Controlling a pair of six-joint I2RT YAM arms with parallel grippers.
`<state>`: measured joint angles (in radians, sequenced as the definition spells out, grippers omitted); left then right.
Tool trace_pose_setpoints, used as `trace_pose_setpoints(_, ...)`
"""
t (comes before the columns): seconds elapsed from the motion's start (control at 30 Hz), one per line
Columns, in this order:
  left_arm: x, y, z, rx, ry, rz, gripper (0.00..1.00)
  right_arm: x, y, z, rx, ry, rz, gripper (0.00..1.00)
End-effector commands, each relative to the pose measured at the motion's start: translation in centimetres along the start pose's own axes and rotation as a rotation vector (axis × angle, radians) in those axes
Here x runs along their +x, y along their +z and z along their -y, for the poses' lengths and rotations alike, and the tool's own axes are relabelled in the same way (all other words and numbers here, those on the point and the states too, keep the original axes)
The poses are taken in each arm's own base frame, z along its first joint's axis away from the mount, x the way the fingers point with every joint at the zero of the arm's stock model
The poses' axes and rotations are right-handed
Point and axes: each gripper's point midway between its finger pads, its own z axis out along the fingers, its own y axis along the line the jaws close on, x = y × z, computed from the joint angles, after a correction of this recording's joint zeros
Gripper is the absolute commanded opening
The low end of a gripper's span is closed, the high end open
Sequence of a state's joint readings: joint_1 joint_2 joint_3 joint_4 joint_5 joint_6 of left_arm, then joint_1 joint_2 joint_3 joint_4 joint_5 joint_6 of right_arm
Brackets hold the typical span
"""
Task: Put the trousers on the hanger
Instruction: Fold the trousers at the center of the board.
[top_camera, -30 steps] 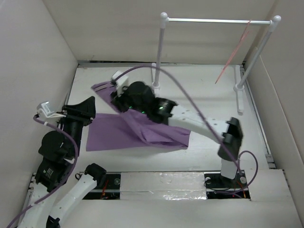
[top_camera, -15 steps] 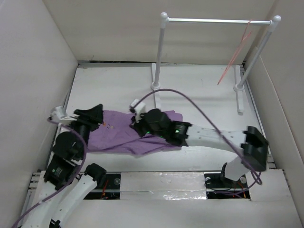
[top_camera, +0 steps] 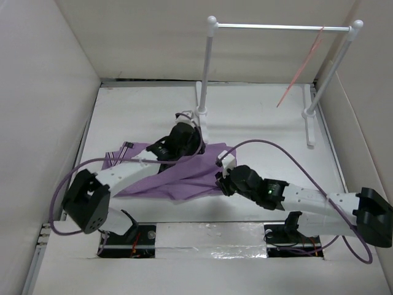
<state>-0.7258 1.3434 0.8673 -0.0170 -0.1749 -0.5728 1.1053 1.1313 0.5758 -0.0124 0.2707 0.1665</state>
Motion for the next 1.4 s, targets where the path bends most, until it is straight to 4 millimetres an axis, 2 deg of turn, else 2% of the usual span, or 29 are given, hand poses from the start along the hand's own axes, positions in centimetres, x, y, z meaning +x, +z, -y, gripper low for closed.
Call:
trace_pose_setpoints(0.0, -3.8, 1.4, 5.5, 0.181, 0.073, 0.061, 0.48, -0.8, -1.6, 2.3, 0.081, 0.039, 0.052, 0.32)
trace_pose_setpoints(0.03, -3.4, 2.0, 6.0, 0.192, 0.088, 0.034, 0.49, -0.2, -1.7, 2.7, 0.09, 0.058, 0.045, 0.31)
trace_pose_setpoints(0.07, -3.4, 2.5, 6.1, 0.185, 0.112, 0.023, 0.49, 1.3, -1.8, 3.3, 0.097, 0.066, 0.021, 0.31)
trace_pose_setpoints(0.1, -3.3, 3.8, 6.5, 0.181, 0.13, 0.0, 0.49, 1.6, -1.8, 3.8, 0.098, 0.084, 0.027, 0.32)
trace_pose_setpoints(0.13, -2.8, 4.2, 7.4, 0.213, 0.153, -0.021, 0.5, 1.7, -1.9, 4.1, 0.097, 0.089, 0.038, 0.32)
trace_pose_setpoints(0.2, -2.3, 5.8, 8.8, 0.252, 0.206, -0.082, 0.5, 3.2, -2.0, 4.6, 0.096, 0.1, 0.007, 0.32)
trace_pose_setpoints(0.23, -1.7, 6.0, 9.8, 0.285, 0.228, -0.116, 0.51, 3.5, -2.1, 5.0, 0.106, 0.12, 0.004, 0.32)
trace_pose_setpoints(0.37, -1.0, 8.1, 11.3, 0.314, 0.317, -0.168, 0.52, 4.3, -2.6, 4.9, 0.078, 0.114, -0.009, 0.33)
trace_pose_setpoints(0.43, 0.2, 9.1, 12.3, 0.357, 0.356, -0.219, 0.52, 4.6, -2.8, 4.8, 0.066, 0.118, -0.013, 0.34)
trace_pose_setpoints(0.5, 1.1, 10.2, 12.3, 0.36, 0.379, -0.265, 0.52, 4.4, -3.0, 4.8, 0.056, 0.123, 0.011, 0.34)
trace_pose_setpoints(0.73, 4.1, 11.1, 13.0, 0.436, 0.399, -0.35, 0.51, 4.4, -2.7, 4.2, 0.012, 0.111, 0.013, 0.36)
trace_pose_setpoints(0.87, 4.8, 11.4, 13.1, 0.452, 0.387, -0.373, 0.48, 4.7, -2.2, 4.6, 0.029, 0.109, -0.023, 0.36)
trace_pose_setpoints(1.0, 5.3, 11.6, 13.0, 0.46, 0.383, -0.38, 0.45, 4.0, -1.8, 5.2, 0.053, 0.1, -0.018, 0.36)
trace_pose_setpoints(1.1, 5.6, 11.7, 12.8, 0.459, 0.387, -0.385, 0.41, 3.9, -1.6, 5.8, 0.066, 0.098, -0.014, 0.36)
trace_pose_setpoints(1.2, 5.8, 11.9, 12.9, 0.461, 0.384, -0.388, 0.25, 4.0, -1.5, 6.0, 0.07, 0.1, -0.022, 0.35)
trace_pose_setpoints(1.23, 5.9, 12.0, 12.8, 0.459, 0.388, -0.393, 0.2, 4.0, -1.5, 6.3, 0.084, 0.11, -0.022, 0.28)
trace_pose_setpoints(1.27, 5.9, 12.1, 12.8, 0.459, 0.391, -0.394, 0.1, 3.9, -1.6, 6.5, 0.091, 0.112, -0.016, 0.24)
trace_pose_setpoints(1.33, 5.7, 12.2, 13.0, 0.464, 0.392, -0.387, 0.0, 3.5, -1.8, 6.8, 0.109, 0.114, 0.003, 0.18)
trace_pose_setpoints(1.37, 5.8, 12.3, 13.0, 0.463, 0.389, -0.389, 0.0, 3.6, -1.9, 6.9, 0.117, 0.118, 0.003, 0.13)
